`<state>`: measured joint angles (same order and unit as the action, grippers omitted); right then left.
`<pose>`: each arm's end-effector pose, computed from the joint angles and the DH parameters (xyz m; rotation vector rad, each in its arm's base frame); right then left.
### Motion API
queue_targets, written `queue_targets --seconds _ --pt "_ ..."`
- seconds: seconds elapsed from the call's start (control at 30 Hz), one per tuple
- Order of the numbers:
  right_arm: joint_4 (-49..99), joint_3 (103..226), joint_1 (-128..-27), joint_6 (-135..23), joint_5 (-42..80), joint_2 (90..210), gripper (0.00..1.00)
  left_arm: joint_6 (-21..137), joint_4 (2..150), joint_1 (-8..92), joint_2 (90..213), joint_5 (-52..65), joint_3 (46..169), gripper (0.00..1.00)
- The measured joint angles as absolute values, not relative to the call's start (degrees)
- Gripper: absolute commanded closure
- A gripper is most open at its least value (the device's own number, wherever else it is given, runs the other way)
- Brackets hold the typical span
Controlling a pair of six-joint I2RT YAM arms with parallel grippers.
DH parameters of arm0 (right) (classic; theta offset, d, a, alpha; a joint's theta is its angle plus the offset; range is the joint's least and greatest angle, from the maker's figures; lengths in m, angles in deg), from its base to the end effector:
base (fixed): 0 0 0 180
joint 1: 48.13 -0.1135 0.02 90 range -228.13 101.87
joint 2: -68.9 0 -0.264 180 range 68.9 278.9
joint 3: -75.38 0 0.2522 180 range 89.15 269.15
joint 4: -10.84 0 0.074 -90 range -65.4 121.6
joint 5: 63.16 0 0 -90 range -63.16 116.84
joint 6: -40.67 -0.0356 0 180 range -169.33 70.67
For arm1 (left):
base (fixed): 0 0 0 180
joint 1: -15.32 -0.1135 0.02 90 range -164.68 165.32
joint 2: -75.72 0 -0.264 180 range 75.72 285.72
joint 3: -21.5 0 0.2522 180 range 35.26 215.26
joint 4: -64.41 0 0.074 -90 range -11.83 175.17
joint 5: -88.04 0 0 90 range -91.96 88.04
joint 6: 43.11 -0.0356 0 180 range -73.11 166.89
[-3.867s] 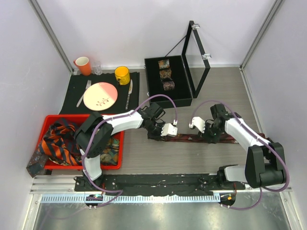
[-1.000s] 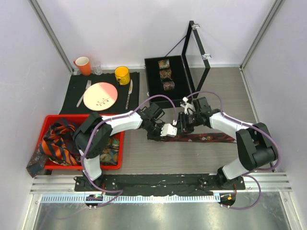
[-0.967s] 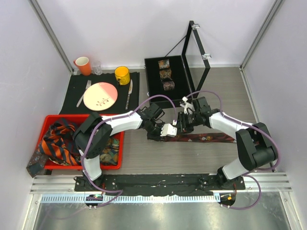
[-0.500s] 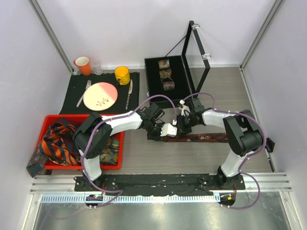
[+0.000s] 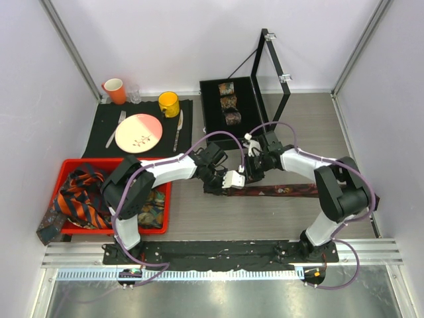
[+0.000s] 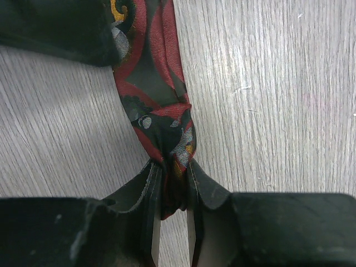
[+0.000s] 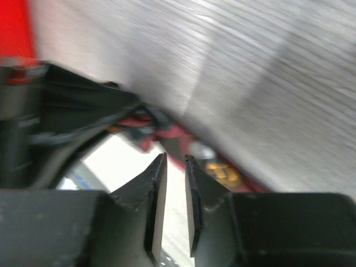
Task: Roll the ties
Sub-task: Roll the tie at the center of the board.
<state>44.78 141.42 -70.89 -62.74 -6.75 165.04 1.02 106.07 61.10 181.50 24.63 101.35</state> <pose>0.2799 0.1388 0.1563 -0.4119 2.7061 0.9789 0.2389 -0.2684 0.1594 2.0126 1.7803 -0.6338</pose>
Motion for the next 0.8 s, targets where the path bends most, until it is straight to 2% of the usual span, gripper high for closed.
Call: queue_targets --seconds 0.2,0.6,0.7,0.8 --pt "34.77 136.0 -70.91 -72.29 -13.08 159.08 0.69 1.54 105.74 61.12 181.39 24.58 101.15 0.76" --pt "22.32 131.91 -72.14 -82.37 -18.24 168.21 0.65 1.76 105.37 61.12 181.28 24.58 100.91 0.74" --pt "20.09 131.91 -72.62 -83.42 -18.79 169.41 0.71 1.76 105.37 61.12 181.28 24.58 100.91 0.74" --pt "19.21 131.91 -72.92 -83.86 -18.96 170.35 0.88 1.76 105.37 61.12 181.28 24.58 100.91 0.71"
